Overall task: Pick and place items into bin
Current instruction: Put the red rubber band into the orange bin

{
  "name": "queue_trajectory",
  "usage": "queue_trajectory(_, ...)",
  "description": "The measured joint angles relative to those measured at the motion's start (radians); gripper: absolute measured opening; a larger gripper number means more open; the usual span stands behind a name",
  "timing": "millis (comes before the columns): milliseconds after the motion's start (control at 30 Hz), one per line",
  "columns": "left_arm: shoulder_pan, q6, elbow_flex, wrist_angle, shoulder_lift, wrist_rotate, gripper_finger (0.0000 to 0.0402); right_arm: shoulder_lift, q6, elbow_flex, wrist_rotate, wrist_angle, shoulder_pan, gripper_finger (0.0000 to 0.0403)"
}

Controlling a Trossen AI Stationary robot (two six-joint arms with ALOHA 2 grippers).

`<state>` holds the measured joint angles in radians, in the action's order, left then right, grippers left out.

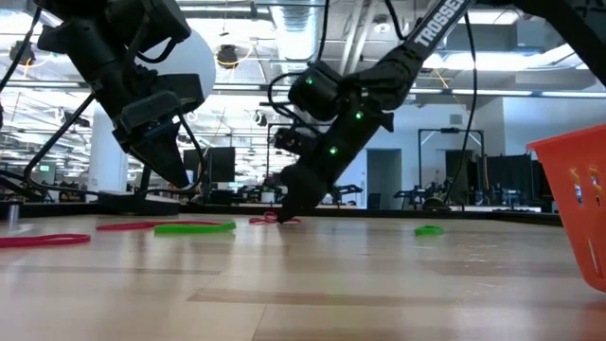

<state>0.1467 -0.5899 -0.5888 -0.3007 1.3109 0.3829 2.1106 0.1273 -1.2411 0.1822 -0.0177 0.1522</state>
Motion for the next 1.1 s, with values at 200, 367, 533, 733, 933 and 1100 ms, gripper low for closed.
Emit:
queue_trajectory(200, 0.001, 0.004, 0.000, 0.000, 0.000, 0.001, 0.0091, 0.048, -0.091, -0.004, -0.122, 0.009, 0.035, 0.0151)
queue_trajectory(367, 0.002, 0.004, 0.000, 0.000, 0.000, 0.007, 0.0091, 0.056, -0.097, -0.005, -0.084, 0.004, 0.048, 0.0128)
queue_trajectory(533, 0.002, 0.004, 0.000, -0.001, 0.000, 0.006, 0.0091, 0.045, -0.077, -0.002, -0.086, 0.006, 0.032, 0.0051)
queue_trajectory(733, 0.006, 0.004, 0.000, -0.006, 0.000, 0.005, 0.0091, -0.034, -0.039, 0.008, 0.039, 0.122, -0.059, 0.0006)
queue_trajectory(933, 0.029, -0.004, 0.000, -0.006, 0.000, 0.008, 0.0091, -0.276, -0.086, 0.008, 0.247, 0.429, -0.215, 0.0001)
queue_trajectory(1100, 0.052, -0.031, 0.000, -0.007, 0.000, 0.030, 0.0091, -0.515, -0.300, 0.006, 0.260, 0.626, -0.388, 0.0001)
